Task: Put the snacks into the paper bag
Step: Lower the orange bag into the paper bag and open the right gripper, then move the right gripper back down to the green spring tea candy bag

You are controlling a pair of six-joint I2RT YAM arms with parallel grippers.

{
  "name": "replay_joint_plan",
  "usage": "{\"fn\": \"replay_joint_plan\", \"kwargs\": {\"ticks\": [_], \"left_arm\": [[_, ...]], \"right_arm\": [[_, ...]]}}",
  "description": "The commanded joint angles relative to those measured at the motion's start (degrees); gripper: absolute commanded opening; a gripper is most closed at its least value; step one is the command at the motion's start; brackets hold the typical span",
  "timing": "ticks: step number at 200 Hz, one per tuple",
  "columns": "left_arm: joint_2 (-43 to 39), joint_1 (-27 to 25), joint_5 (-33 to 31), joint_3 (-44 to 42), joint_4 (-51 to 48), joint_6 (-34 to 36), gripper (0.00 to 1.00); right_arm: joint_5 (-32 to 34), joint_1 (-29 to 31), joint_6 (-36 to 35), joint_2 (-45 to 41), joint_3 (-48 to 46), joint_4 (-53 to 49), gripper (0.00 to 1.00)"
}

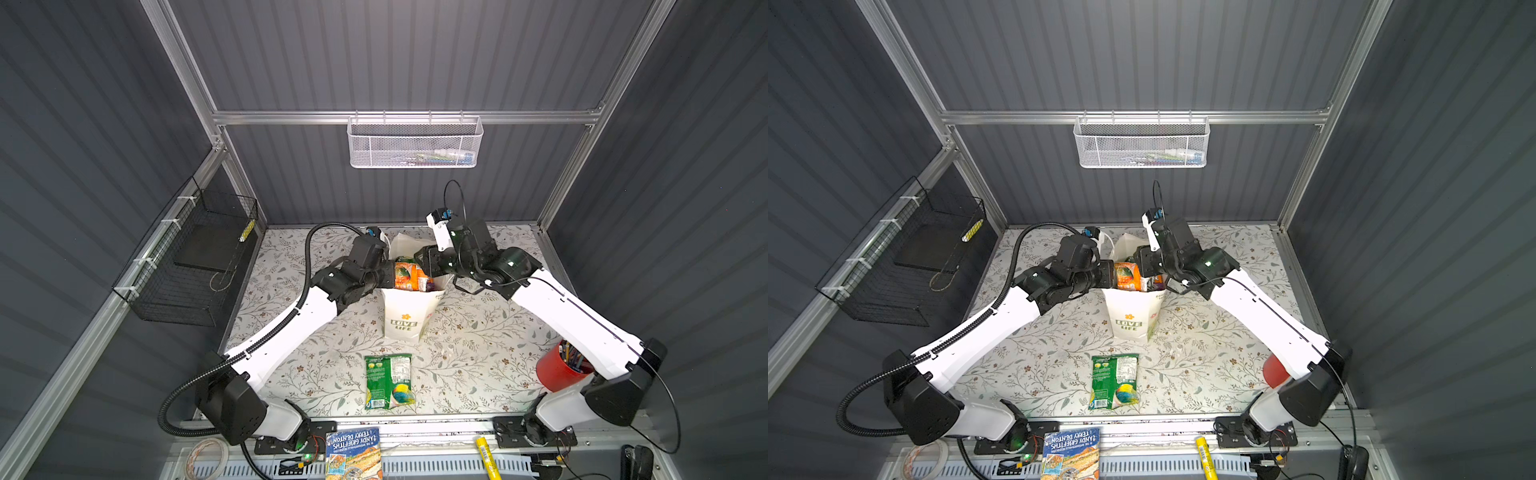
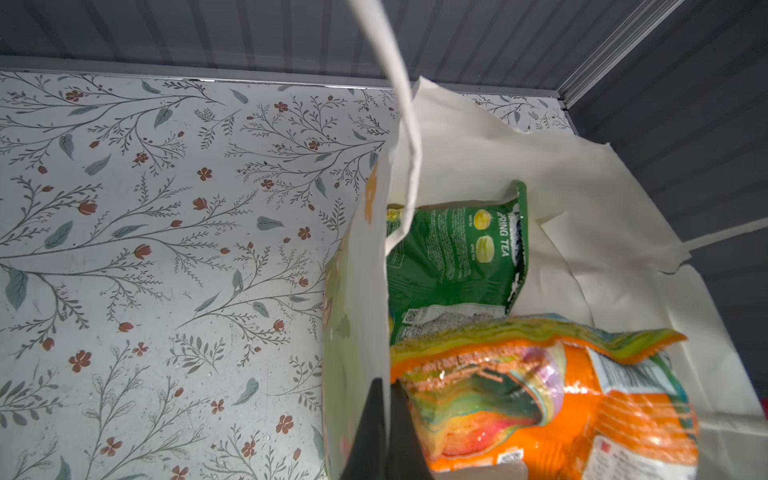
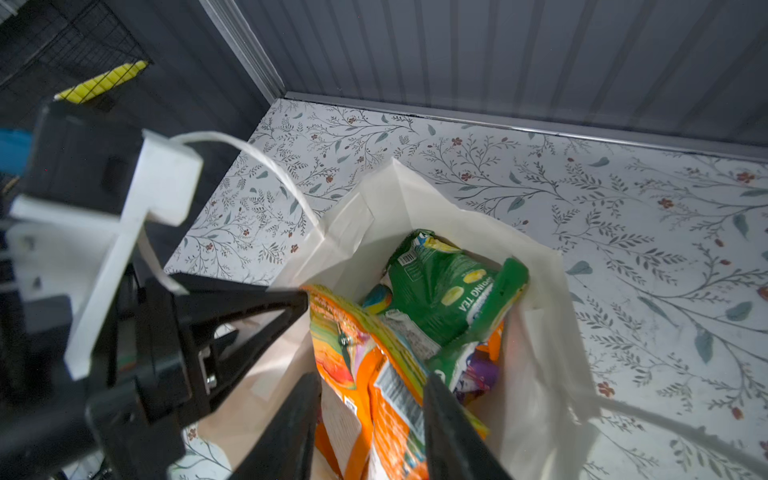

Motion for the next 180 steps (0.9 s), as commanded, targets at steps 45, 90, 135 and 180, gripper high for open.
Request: {"fn": "replay_joint_plan", "kwargs": {"ticks": [45,90,135,180], "left_arm": [[-1.8,0.0,-0.1,0.3,1.5,1.8,0.00],[-2.0,0.0,-0.1,0.3,1.5,1.9,0.00],[-1.3,0.1,-0.6,0.3,1.3,2.1,0.00],[-1.6,0.0,-0.6,0.1,1.5,2.2,0.00]], "right_arm": [[-5.7,-0.3,3.1,7.8,-1.6,-5.5,0.33],[-7.4,-0.4,4.6,9.1,-6.6,-4.2,0.27],[-7.2,-0.4,4.0,7.4,-2.2,-1.9,0.33],[-9.8,-0.6,3.8,15.1,4.0,-5.2,0.33]]}}
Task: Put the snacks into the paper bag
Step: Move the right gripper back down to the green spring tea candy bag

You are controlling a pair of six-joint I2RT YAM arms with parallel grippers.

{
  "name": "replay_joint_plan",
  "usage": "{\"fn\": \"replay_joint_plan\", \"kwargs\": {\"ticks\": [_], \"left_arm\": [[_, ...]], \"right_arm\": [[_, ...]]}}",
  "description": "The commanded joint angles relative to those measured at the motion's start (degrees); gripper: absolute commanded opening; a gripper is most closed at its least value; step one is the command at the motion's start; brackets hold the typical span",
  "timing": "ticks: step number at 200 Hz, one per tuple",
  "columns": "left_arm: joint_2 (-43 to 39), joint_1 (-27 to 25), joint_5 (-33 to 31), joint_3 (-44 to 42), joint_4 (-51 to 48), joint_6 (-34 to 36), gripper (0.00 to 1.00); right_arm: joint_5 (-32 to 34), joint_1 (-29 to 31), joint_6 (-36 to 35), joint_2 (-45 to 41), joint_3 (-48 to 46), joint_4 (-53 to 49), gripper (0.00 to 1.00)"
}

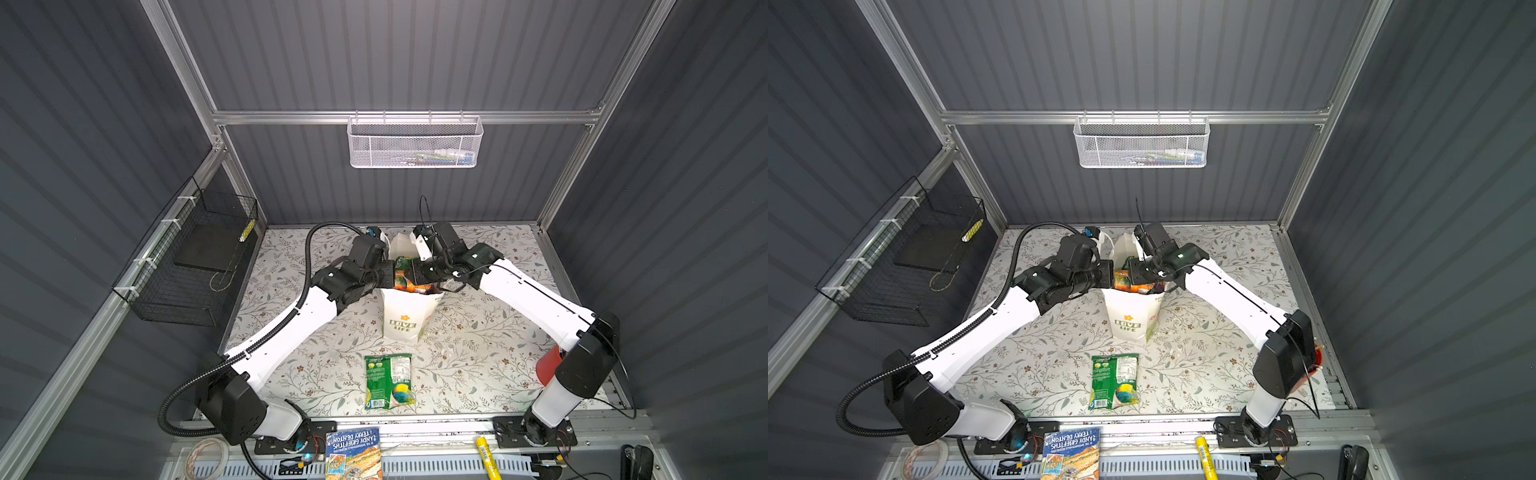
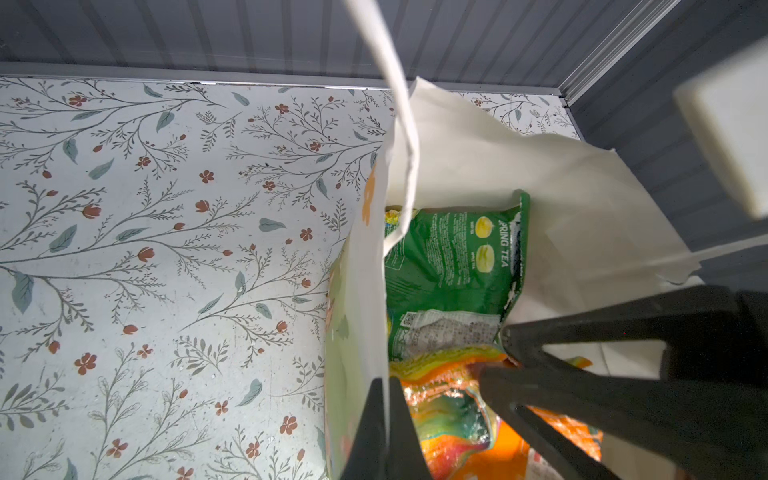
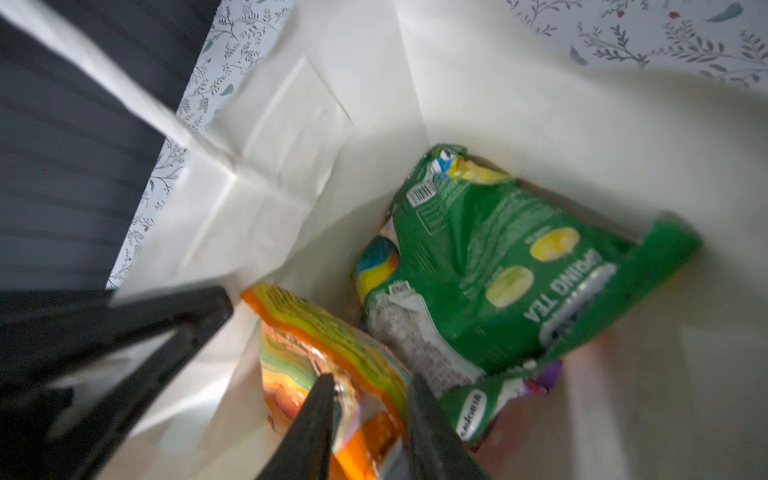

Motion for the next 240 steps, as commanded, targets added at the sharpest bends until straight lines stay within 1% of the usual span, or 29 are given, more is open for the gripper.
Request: {"fn": "replay_joint_plan", "kwargs": {"ticks": [1,14,37,54,66,94,120,140,156,172,186,200,205,217,240], "left_arm": [[-1.6,0.0,-0.6,0.1,1.6,1.4,0.00],[-1.7,0.0,-0.7,0.1,1.5,1.5,0.00],[-1.6,0.0,-0.6,0.2,1.6,1.6,0.00],[-1.6,0.0,-0.9,0.1,1.5,1.6,0.00],[-1.5,0.0,-1.0,0.3,1.4,1.6,0.00],[-1.3,0.0,-1.7,0.4,1.1,1.5,0.00],[-1.1,0.0,-1.7,0.4,0.9,1.5,0.00],[-1.1,0.0,-2.1,0.4,0.8,1.5,0.00],[-1.0,0.0,-2.2,0.4,0.7,1.4,0.00],[-1.0,0.0,-2.8,0.6,0.3,1.3,0.00],[-0.9,0.0,-3.7,0.7,-0.2,1.0,0.00],[-0.8,0.0,-4.3,1.0,-0.7,0.7,0.00],[-0.7,0.0,-4.6,1.0,-0.8,0.7,0.00],[-0.5,0.1,-5.8,0.9,-1.3,0.4,0.00],[0.6,0.0,-11.8,2.1,-4.9,-1.3,0.00]], "right_arm": [[-2.9,0.0,0.3,4.0,2.0,-1.9,0.33],[-3.7,0.0,0.3,5.7,1.9,-1.7,0.33],[-4.3,-0.1,0.0,8.3,4.6,-4.0,0.32],[-5.0,-0.1,-0.3,7.4,5.8,-4.2,0.33],[-4.5,-0.1,-0.5,4.9,6.7,-3.8,0.34],[-1.2,-0.1,-1.2,-3.0,7.3,-1.7,0.44],[0.5,-0.1,-1.6,-11.1,5.4,-0.9,0.60],[0.6,-0.1,-1.1,-17.7,0.3,-0.1,0.71],[0.1,0.0,0.3,-23.2,-5.9,1.1,0.75],[-1.7,0.4,2.0,-28.3,-12.9,1.9,0.76],[-2.2,2.0,2.9,-32.2,-18.8,2.4,0.77],[-0.5,5.1,2.6,-34.2,-23.9,2.5,0.77],[0.6,6.4,2.8,-36.1,-25.4,2.7,0.77],[3.1,9.4,3.4,-37.6,-29.5,3.5,0.78],[5.1,13.1,6.1,-38.7,-38.2,7.4,0.79]]}}
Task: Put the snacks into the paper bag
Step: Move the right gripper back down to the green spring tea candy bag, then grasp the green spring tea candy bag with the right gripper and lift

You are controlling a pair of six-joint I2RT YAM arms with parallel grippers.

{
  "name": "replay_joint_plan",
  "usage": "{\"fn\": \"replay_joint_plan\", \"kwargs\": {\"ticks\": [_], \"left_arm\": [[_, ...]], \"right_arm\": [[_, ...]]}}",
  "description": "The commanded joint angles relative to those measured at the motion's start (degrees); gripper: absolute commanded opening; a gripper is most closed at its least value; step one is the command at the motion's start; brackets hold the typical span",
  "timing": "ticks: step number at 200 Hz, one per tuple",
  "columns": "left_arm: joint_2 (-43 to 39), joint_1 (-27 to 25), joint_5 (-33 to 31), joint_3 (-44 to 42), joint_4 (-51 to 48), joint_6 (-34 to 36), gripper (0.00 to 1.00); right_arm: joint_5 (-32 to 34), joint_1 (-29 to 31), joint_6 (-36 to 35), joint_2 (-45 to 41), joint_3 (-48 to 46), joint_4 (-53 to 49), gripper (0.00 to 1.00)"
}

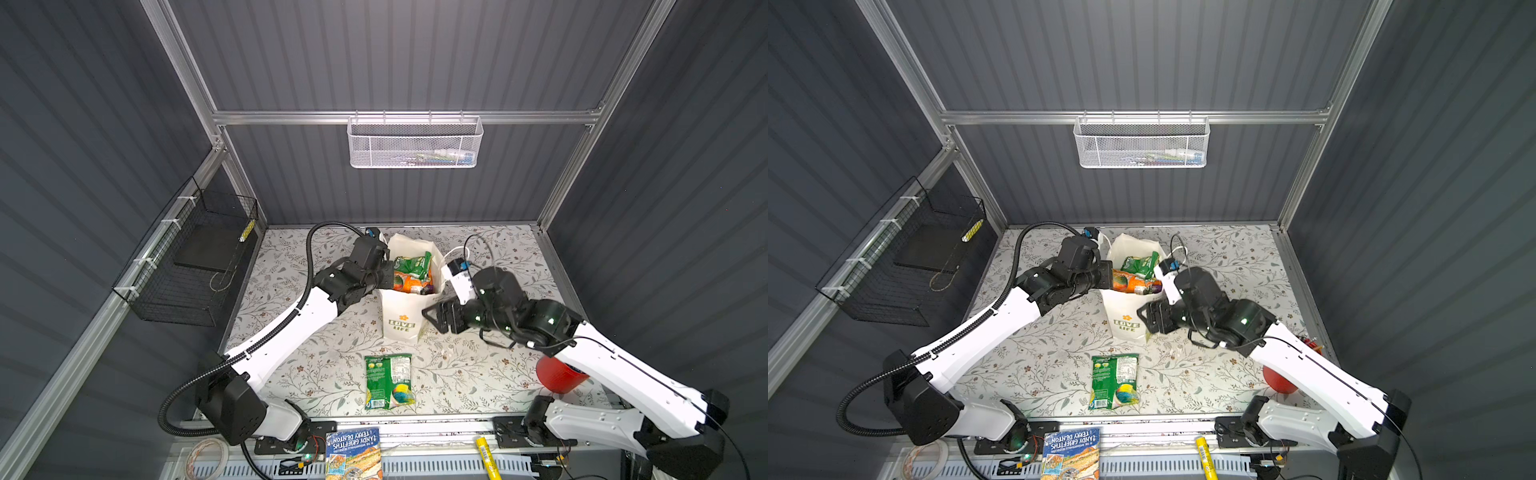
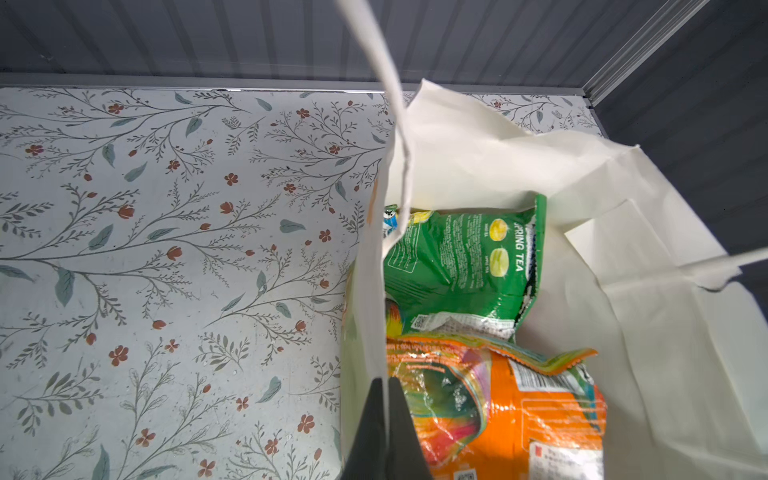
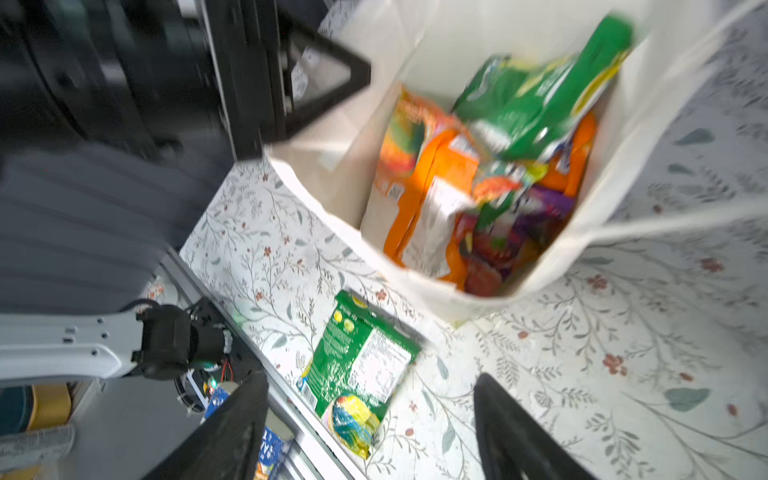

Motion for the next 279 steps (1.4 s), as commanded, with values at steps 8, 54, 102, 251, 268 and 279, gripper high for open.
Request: {"fn": "replay_joint_plan", "kwargs": {"ticks": [8,54,102,251,268,279], "left_arm": [[0.9,0.0,-7.6,2.4,-4.0,-1.7,0.00],[0.9,0.0,-8.2,2.2,-3.7,-1.8,0.00],[0.1,0.0,-7.9,1.7,-2.8,-1.2,0.00],[0.2,0.0,-7.4,1.6,-2.1,-0.5,0.00],[0.3,0.0,-7.3,1.6,-2.2,-0.5,0.00],[0.4,0.0,-7.2,1.6,-2.1,-0.4,0.00]], "right_arm": [[4.5,4.6,3.5,-1.8,-8.5,5.6,0.79],[3.2,8.7,8.6,4.1,-21.8,20.7,0.82],[-0.4,8.7,11.7,17.8,-25.5,34.9,0.85],[-6.9,8.8,18.0,33.4,-24.6,47.0,0.39],[-6.3,8.7,18.2,33.3,-25.0,47.0,0.30],[-6.4,8.8,18.3,33.4,-25.1,47.0,0.23]]}}
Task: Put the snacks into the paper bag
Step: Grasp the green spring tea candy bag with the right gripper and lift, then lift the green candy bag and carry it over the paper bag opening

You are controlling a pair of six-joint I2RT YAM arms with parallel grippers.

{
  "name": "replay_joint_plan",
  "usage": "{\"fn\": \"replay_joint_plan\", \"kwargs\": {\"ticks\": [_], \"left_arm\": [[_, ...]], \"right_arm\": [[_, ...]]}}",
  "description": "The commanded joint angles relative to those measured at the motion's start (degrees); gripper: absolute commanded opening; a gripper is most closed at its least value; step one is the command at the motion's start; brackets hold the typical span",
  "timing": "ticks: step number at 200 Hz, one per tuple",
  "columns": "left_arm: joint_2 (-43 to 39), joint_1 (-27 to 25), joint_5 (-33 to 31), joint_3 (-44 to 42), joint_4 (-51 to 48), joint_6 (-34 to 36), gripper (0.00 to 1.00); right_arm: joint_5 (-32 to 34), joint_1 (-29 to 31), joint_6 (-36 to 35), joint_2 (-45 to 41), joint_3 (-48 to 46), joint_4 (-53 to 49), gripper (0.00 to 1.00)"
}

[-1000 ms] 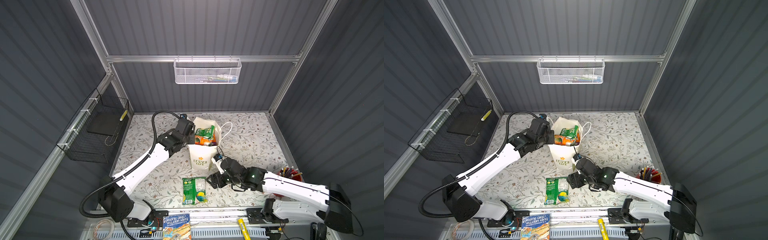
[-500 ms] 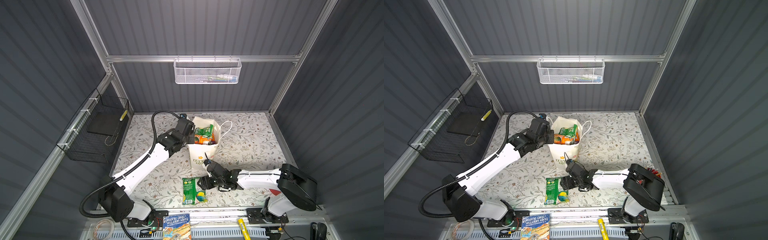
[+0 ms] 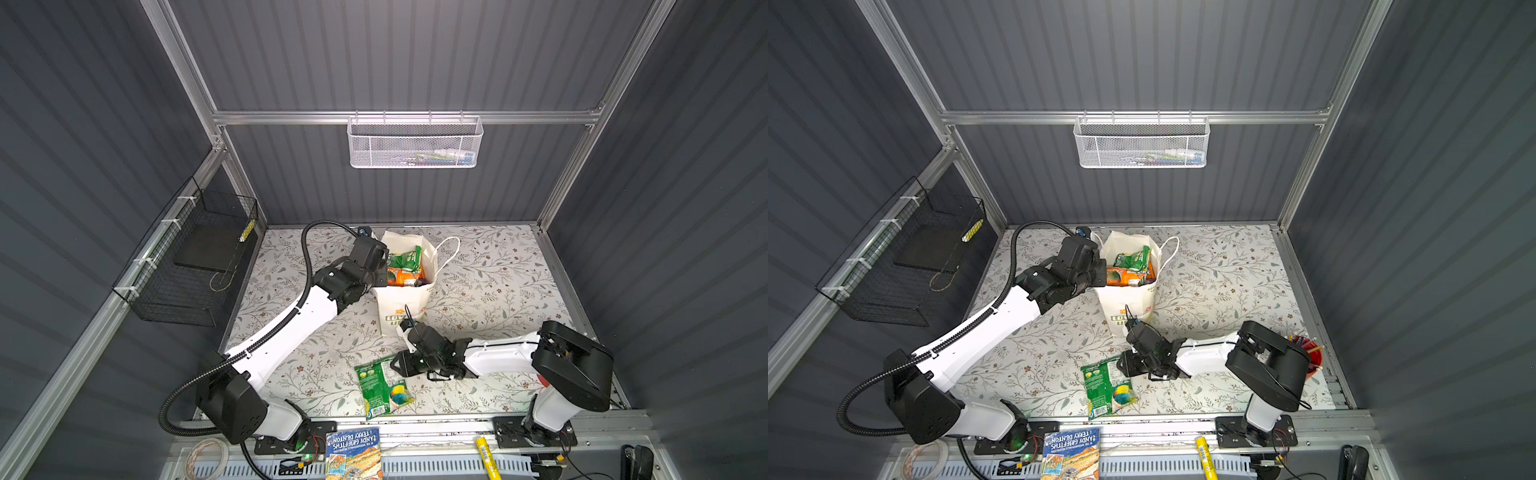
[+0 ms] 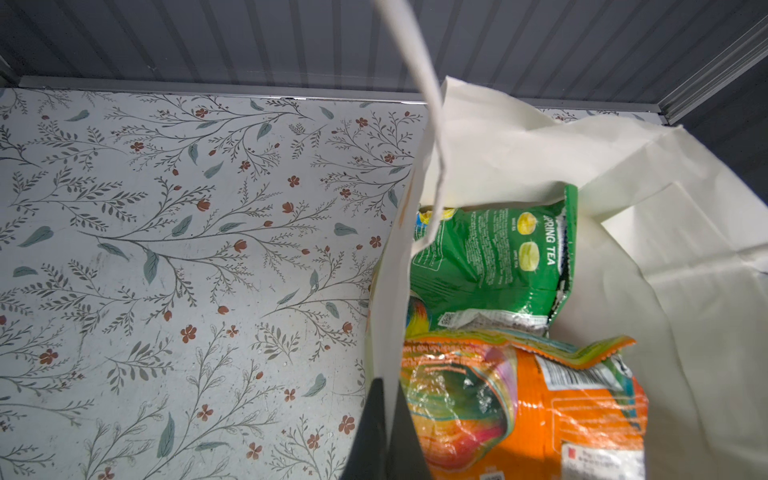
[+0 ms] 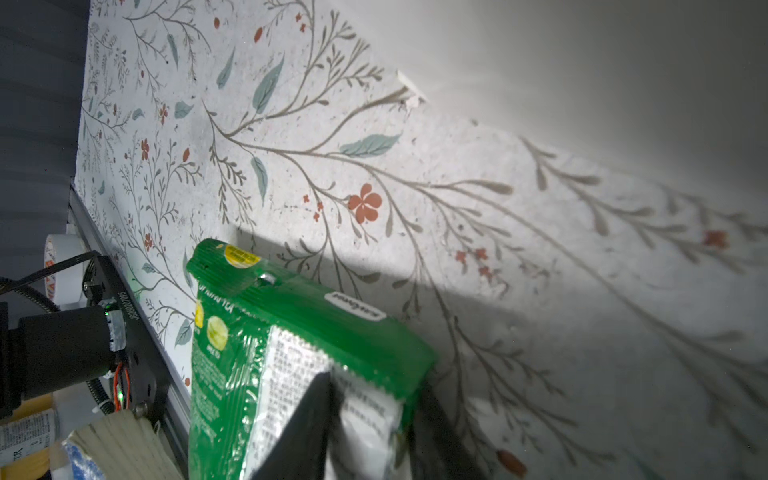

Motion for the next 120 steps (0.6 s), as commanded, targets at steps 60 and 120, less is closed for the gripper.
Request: {"fn": "replay_joint_plan", "kwargs": {"ticks": [60,120], "left_arm": [[0.0,0.0,-0.8,1.1,0.1,1.3,0.00],[0.2,0.0,0.5,1.1,0.3,1.5,0.00]], "right_arm": [[3.4,-2.2,0.1,-7.6,-3.7,-4.1,0.00],[9.1,-7.2,-4.2,-27.9,-6.2,-17.0,0.00]]}}
